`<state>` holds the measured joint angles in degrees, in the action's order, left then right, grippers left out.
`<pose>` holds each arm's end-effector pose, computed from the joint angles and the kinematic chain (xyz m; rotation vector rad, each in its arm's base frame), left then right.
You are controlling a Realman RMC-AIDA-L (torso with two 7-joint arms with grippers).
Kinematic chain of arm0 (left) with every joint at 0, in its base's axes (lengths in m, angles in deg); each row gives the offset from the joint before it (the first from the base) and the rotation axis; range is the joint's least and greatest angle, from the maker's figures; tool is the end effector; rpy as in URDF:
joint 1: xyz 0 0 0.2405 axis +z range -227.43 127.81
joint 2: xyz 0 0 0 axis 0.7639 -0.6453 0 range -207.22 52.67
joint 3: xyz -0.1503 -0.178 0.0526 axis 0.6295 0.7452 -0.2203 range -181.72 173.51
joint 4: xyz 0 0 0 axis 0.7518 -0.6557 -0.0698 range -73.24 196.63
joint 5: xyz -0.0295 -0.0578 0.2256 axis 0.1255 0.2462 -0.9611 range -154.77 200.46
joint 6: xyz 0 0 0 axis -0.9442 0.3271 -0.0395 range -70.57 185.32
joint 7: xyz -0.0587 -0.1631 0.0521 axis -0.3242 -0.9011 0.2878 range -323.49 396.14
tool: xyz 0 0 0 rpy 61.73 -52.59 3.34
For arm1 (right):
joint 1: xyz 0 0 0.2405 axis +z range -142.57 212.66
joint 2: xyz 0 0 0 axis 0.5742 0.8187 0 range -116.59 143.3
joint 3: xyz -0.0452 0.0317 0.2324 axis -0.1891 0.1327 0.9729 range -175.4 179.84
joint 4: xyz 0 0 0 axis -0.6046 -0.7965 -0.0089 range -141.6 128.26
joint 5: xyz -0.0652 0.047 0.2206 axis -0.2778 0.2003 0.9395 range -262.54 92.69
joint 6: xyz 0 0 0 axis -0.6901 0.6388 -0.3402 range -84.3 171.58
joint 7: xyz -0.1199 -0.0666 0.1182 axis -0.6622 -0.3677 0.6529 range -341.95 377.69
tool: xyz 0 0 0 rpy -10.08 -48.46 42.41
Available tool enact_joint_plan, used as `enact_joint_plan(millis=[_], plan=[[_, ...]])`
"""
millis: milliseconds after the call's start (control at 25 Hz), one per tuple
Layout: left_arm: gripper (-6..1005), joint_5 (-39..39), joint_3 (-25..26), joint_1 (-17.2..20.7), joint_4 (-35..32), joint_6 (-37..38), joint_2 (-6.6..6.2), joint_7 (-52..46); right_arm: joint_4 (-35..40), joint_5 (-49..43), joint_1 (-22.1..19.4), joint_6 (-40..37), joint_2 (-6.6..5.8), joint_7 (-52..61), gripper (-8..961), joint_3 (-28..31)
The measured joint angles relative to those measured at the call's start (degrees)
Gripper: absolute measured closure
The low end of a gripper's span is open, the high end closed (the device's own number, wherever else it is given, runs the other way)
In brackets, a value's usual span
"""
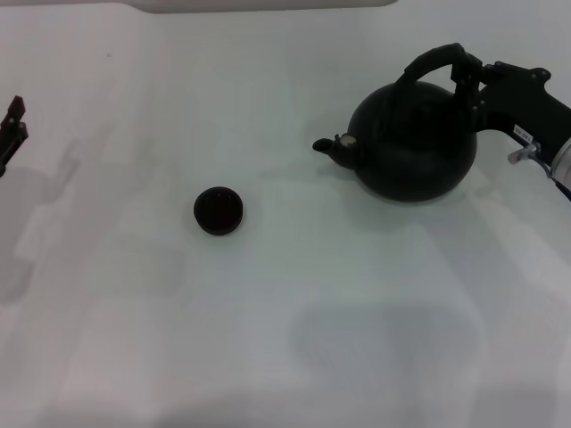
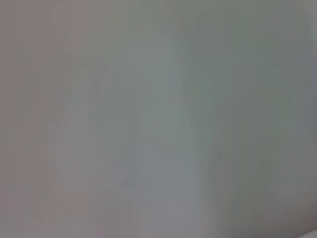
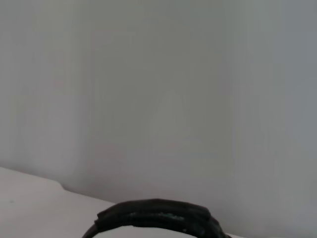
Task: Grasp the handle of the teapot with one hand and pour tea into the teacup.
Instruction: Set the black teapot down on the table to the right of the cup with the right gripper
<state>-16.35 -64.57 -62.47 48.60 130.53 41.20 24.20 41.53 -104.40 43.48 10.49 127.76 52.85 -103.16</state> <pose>-0.3701 0.3130 0.0088 -1.7484 -0.3247 -0.5375 0.2853 0.3749 -0.0493 -2.0169 0.5975 0.5622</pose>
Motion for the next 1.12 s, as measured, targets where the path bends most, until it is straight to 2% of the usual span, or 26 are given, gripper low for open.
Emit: enact_joint_plan(millis=[1120], plan=[[202,-0.09,0.00,0.02,-0.04,0.51,0.09,0.00,-0.55,-1.39,-0.22,-1.13,0.17,0.16,843,-0.05]])
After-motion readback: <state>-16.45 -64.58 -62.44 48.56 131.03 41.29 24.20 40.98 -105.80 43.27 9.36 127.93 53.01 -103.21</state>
